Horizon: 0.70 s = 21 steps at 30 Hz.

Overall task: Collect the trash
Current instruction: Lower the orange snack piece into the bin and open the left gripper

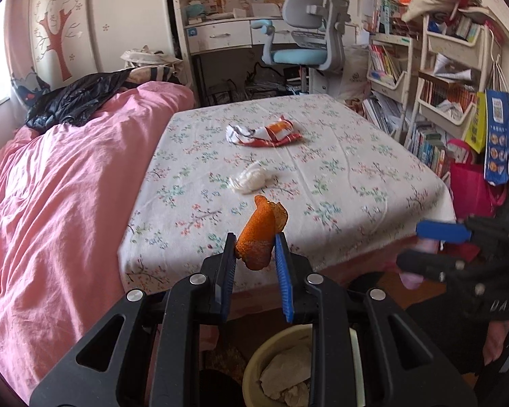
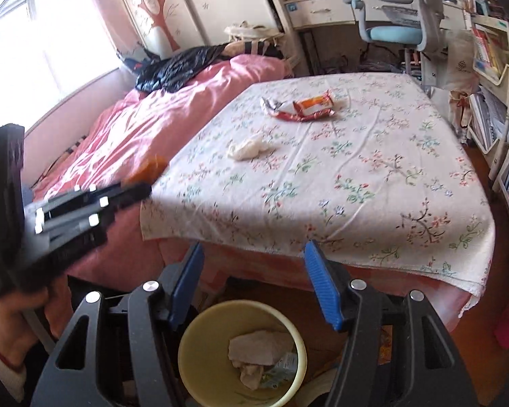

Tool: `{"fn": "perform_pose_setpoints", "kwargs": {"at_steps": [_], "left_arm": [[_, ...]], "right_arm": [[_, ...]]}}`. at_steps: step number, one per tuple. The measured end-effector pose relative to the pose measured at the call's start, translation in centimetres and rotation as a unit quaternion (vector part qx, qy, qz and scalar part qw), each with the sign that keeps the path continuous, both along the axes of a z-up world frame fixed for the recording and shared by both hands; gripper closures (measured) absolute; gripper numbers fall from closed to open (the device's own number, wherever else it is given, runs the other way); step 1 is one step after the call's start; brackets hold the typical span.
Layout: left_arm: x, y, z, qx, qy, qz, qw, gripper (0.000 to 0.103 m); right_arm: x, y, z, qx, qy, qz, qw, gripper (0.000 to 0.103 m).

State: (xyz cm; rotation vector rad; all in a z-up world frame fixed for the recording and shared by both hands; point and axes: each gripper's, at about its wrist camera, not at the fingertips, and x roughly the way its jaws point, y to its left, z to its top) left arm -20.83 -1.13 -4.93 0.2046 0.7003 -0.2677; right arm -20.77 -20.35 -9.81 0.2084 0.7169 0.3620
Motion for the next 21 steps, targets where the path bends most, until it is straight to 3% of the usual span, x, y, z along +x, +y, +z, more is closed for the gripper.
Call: {"fn": "perform_pose_setpoints", "kwargs": {"at_steps": [7, 21], "left_arm": [[-1.3, -1.1, -1.3, 0.018, 0.017, -0.016, 0.9996, 0.081], [-3.0, -2.9, -3.5, 0.048, 0.056, -0.05, 0.996, 0.081]], "right_arm": [[-0.1, -1.3, 0.6, 0.018, -0.015, -0.022, 0.999, 0.037], [-0.1, -2.5, 0.8, 0.05, -0.017, -0.041, 0.998, 0.037]]}}
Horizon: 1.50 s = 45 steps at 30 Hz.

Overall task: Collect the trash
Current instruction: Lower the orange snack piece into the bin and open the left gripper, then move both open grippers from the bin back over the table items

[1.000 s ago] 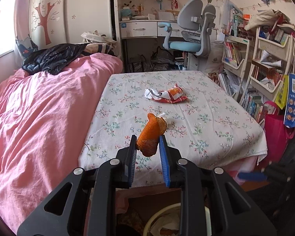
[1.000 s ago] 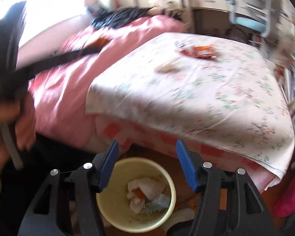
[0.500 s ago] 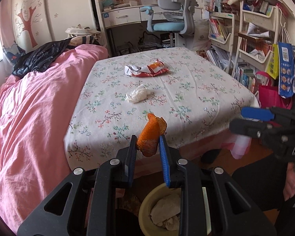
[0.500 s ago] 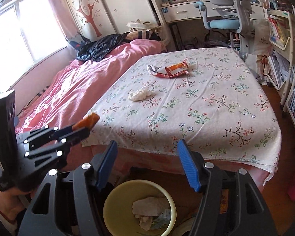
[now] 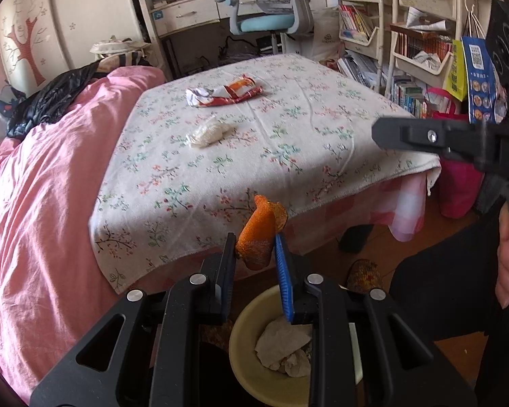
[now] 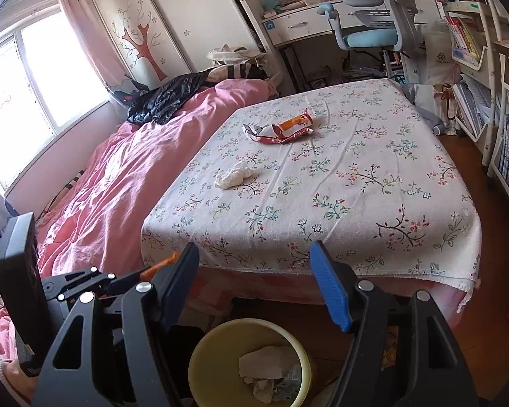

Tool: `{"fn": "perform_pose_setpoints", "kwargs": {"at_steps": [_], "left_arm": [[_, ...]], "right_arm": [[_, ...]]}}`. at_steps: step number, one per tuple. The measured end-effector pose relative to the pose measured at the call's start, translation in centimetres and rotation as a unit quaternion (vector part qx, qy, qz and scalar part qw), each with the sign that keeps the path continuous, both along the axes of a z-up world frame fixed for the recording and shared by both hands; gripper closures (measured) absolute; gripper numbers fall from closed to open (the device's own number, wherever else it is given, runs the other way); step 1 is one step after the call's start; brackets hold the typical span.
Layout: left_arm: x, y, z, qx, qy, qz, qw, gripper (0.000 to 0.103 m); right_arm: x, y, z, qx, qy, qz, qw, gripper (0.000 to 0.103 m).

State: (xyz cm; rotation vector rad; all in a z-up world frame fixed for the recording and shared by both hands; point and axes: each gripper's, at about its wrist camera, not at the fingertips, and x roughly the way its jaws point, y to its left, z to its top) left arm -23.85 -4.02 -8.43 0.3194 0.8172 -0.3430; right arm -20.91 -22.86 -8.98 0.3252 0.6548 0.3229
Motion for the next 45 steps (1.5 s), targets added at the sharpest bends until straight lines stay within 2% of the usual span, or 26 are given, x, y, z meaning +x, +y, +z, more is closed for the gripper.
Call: {"fn": "perform_pose_setpoints", "kwargs": {"at_steps": [3, 5, 6, 7, 10, 16, 24, 27, 32, 35, 40, 45], "left_arm": [[0.0, -0.5, -1.5, 0.006, 0.049, -0.019, 0.9986, 0.08], [0.2, -0.9, -2.6, 0.008, 0.088, -0.029, 0.9957, 0.07], [0.1, -1.0, -2.8, 0.01, 0.093, -0.029, 0.9952, 0.062], [0.1, -1.1, -2.9, 0.014, 0.093, -0.028, 0.9952, 0.056], [0.1, -0.8, -2.3, 0.006, 0.073, -0.016, 0.9972, 0.049], [0.7, 0.9, -0.7, -0.041, 0.04, 0.023, 0.9981, 0.047], [0.9, 1.7, 0.7, -0.055, 0.002, 0.046, 0.9974, 0.038], [1.4, 2.3, 1.5, -0.071, -0.01, 0.062, 0.9955, 0.031], [4.3, 3.6, 3.4, -0.09, -0.02, 0.079, 0.9925, 0.026], [6.8, 3.8, 3.7, -0.085, -0.019, 0.078, 0.9932, 0.025], [11.3, 3.1, 3.4, -0.081, -0.007, 0.07, 0.9942, 0.025], [15.8, 1.6, 2.2, -0.062, -0.001, 0.054, 0.9966, 0.025]], "right_arm": [[-0.1, -0.1, 0.0, 0.001, -0.001, -0.003, 1.0, 0.036], [-0.1, -0.2, 0.0, 0.003, -0.001, -0.006, 1.0, 0.036], [-0.1, -0.3, 0.0, 0.004, -0.001, -0.008, 1.0, 0.036], [-0.1, -0.4, 0.0, 0.006, -0.001, -0.01, 1.0, 0.036], [-0.1, -0.8, 0.0, 0.012, -0.002, -0.016, 1.0, 0.035], [-0.2, -1.2, 0.0, 0.021, 0.001, -0.022, 1.0, 0.035], [-0.1, -1.2, 0.0, 0.016, 0.002, -0.021, 1.0, 0.034], [0.1, -0.8, 0.1, 0.006, 0.004, -0.02, 1.0, 0.031], [1.2, 0.2, 1.6, -0.014, -0.006, 0.002, 1.0, 0.024], [2.8, 0.6, 3.0, -0.039, -0.021, 0.015, 0.999, 0.022], [7.0, 0.7, 4.5, -0.079, -0.033, 0.023, 0.996, 0.02], [12.5, 0.5, 4.1, -0.106, -0.015, 0.03, 0.994, 0.02]]}}
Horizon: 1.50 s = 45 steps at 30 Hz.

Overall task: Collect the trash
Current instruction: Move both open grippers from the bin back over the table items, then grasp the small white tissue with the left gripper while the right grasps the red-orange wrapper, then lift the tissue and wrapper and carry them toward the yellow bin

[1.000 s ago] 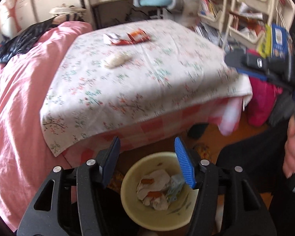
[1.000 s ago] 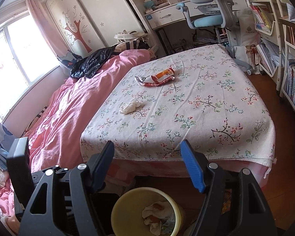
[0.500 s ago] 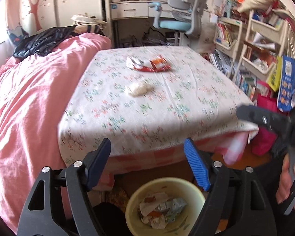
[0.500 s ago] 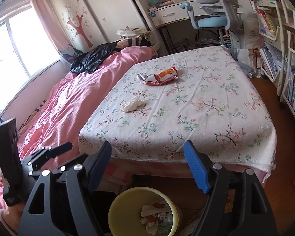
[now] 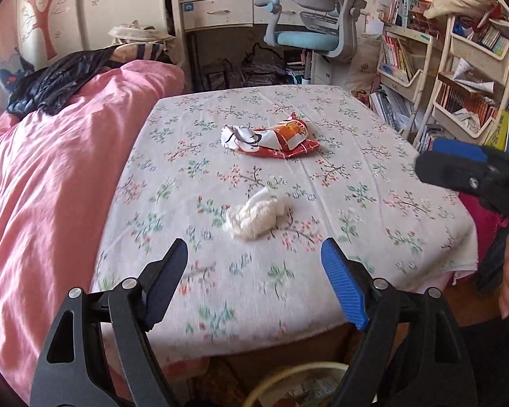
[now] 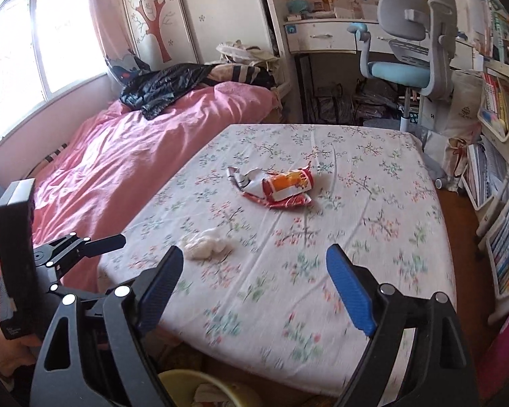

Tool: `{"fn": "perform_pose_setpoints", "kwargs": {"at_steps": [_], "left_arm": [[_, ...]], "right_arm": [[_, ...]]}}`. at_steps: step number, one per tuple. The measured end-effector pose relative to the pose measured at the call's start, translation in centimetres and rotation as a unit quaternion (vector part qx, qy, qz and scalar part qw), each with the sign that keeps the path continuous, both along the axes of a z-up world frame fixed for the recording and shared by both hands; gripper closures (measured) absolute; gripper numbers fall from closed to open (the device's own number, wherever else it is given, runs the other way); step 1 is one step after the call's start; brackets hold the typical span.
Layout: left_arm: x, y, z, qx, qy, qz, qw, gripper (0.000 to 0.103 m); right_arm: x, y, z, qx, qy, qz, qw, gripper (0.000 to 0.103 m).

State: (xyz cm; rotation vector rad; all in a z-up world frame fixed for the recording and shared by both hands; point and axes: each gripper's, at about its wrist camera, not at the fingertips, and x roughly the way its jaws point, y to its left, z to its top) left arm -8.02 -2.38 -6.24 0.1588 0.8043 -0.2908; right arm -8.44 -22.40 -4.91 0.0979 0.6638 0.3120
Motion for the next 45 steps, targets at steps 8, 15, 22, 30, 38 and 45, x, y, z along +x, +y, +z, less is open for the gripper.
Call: {"fn": "perform_pose_setpoints", "kwargs": {"at_steps": [8, 15, 22, 30, 38, 45], "left_arm": [[4.7, -1.0, -2.1, -0.009, 0.025, -0.01, 0.9996, 0.025], [7.1, -3.1, -3.7, 0.016, 0.043, -0.053, 0.9975, 0.037], [9.6, -3.4, -5.3, 0.024, 0.08, -0.056, 0.9949, 0.078], [9.1, -2.7, -2.7, 0.007, 0.055, -0.05, 0.9973, 0.087], [8.4, 0.0, 0.7, -0.035, 0.024, -0.005, 0.9991, 0.087], [7.9, 2.1, 2.8, -0.051, 0.002, 0.018, 0.9986, 0.087]], "right_arm": [[10.0, 2.2, -2.4, -0.056, 0.047, 0.053, 0.996, 0.02], [15.9, 5.0, -4.5, -0.112, 0.074, 0.107, 0.985, 0.02], [18.7, 6.8, -6.7, -0.164, 0.095, 0.132, 0.973, 0.033], [17.9, 4.9, -5.5, -0.105, 0.071, 0.09, 0.988, 0.086], [13.5, -0.1, -2.9, -0.002, 0.053, 0.035, 0.998, 0.09], [9.6, -2.9, -2.0, 0.068, 0.053, -0.017, 0.996, 0.09]]}}
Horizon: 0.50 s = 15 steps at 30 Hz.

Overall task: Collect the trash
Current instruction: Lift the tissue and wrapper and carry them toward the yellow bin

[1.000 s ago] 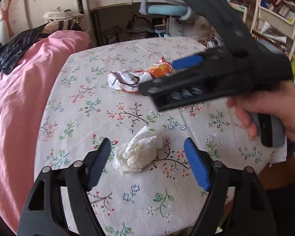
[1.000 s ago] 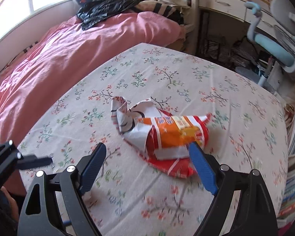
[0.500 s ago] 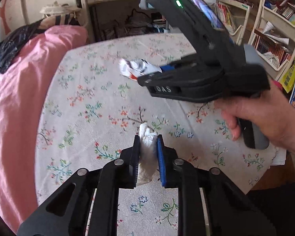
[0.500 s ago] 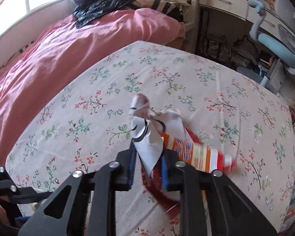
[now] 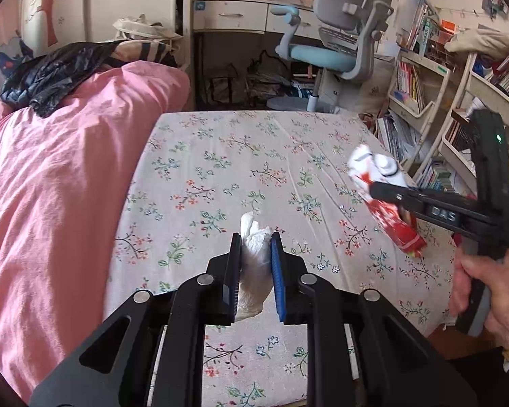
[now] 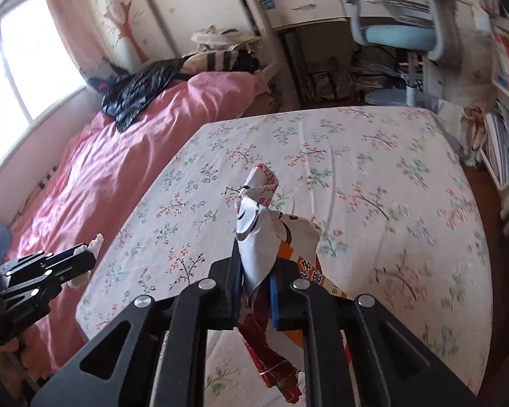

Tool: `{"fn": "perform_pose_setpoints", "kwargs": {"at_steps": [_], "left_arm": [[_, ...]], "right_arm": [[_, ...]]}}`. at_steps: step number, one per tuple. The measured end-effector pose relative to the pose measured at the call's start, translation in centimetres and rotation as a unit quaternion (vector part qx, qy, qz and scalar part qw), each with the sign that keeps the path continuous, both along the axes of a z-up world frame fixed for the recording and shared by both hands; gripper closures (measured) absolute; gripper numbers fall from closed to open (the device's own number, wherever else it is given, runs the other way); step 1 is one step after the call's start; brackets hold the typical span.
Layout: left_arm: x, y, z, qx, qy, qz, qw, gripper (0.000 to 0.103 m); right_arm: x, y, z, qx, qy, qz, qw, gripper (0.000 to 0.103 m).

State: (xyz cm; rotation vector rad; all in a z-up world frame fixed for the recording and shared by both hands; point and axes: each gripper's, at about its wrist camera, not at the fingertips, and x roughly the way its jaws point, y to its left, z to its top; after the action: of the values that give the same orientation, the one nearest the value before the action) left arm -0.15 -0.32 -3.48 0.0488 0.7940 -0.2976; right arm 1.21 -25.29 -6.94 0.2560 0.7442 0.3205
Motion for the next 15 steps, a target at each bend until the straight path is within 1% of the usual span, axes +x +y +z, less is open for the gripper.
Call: {"fn": "perform_pose_setpoints", "kwargs": {"at_steps": [6, 9, 15], "left_arm": [[-0.5, 0.7, 1.3, 0.015, -0.026, 0.014, 0.9995, 0.087], [-0.7, 1.1, 2.0, 0.011, -0.034, 0.019, 0.9992, 0.087], [-1.2, 1.8, 3.5, 0.007, -0.056, 0.027, 0.998, 0.087]], "right_arm": [[-2.7, -1.1, -0.1, 0.057, 0.002, -0.042, 0.998, 0.09], [-4.4, -1.2, -0.2, 0.082, 0.003, -0.057, 0.995, 0.09], [-6.9, -1.3, -0.1, 0.117, 0.006, -0.071, 0.991, 0.09]]}}
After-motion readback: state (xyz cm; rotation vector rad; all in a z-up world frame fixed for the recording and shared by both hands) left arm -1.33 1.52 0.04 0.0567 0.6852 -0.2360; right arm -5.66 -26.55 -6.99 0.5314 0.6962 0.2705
